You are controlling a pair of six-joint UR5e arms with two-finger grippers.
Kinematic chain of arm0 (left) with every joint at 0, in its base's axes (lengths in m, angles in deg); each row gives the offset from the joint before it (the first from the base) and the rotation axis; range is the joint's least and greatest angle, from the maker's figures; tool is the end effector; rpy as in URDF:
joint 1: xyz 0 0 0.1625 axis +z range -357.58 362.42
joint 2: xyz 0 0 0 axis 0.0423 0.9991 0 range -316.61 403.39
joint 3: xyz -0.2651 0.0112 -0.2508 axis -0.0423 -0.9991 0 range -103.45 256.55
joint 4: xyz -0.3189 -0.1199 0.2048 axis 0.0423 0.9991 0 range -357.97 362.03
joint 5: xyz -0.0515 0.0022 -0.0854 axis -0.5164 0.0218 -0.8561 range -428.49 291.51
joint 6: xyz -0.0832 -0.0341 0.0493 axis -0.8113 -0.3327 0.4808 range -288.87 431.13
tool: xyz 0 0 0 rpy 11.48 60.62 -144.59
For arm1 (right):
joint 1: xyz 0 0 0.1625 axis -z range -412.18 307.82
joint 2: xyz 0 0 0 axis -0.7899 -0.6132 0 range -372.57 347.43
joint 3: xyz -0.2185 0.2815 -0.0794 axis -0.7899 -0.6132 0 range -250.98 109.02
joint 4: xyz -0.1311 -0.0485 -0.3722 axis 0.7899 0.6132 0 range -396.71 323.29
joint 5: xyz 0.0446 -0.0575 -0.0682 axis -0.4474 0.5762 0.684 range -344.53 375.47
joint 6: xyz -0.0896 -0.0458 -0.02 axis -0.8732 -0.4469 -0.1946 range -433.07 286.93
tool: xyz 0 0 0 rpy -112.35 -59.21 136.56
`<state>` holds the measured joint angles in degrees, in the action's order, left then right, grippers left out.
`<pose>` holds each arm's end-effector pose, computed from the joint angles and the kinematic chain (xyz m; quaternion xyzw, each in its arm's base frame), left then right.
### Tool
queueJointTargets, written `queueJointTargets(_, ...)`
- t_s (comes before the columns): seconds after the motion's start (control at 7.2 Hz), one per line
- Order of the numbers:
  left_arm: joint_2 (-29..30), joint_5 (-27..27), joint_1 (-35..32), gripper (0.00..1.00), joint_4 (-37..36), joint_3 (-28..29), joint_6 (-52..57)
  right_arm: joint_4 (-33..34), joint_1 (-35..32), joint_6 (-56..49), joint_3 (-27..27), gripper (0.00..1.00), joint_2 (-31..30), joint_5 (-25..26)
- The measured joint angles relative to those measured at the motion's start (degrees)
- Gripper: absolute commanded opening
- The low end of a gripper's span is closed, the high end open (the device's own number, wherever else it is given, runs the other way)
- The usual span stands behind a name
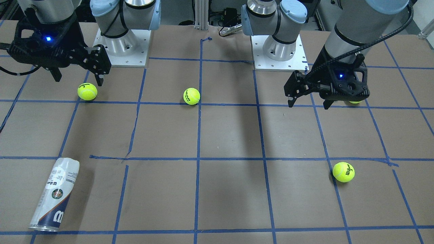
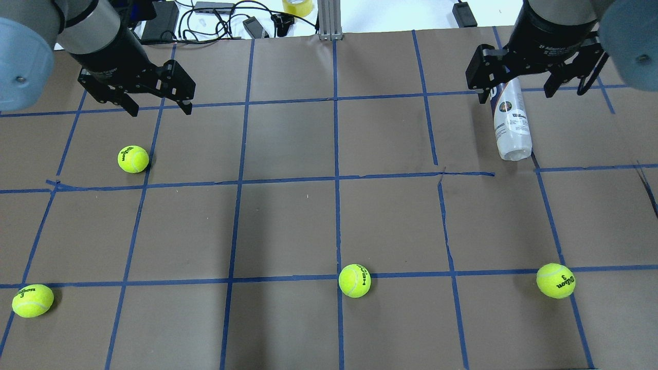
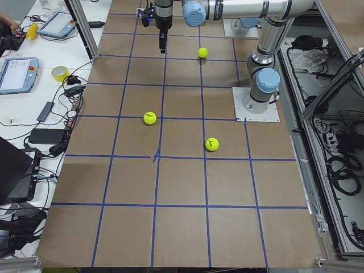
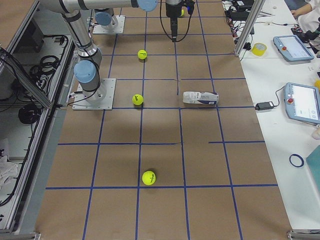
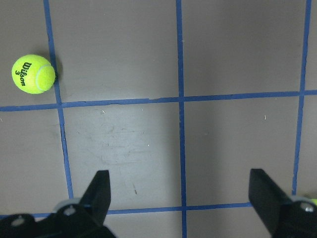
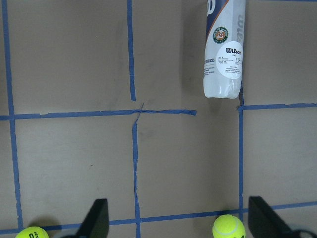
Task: Lift up tennis ball bucket
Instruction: 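Move the right gripper down over the upright clear Wilson tube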
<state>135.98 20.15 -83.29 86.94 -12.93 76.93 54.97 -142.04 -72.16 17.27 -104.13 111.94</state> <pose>-0.0983 -0.5046 0.4167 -0.0136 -0.9995 0.0275 0.0095 0.1207 -0.4724 0.4562 -0.0116 -0.9974 0.0438 0.0560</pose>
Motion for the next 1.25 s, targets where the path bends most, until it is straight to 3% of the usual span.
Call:
queueJointTargets(0.42, 0.00, -0.17, 0.09, 1.00, 0.25, 0.06, -0.08, -1.19, 0.67, 1.15, -1.21, 1.00, 0.50, -3.12)
queueJointTargets(0.69, -0.03, -0.19, 0.03, 1.00, 0.26, 0.01, -0.09, 3.43, 5.15, 1.46, -3.47, 1.00, 3.39, -4.45)
queueJointTargets(1.25, -0.14, -0.10, -0.04, 1.00, 0.29, -0.04, -0.07, 8.69, 12.88, 1.46, -19.40, 1.00, 25.77, -4.44)
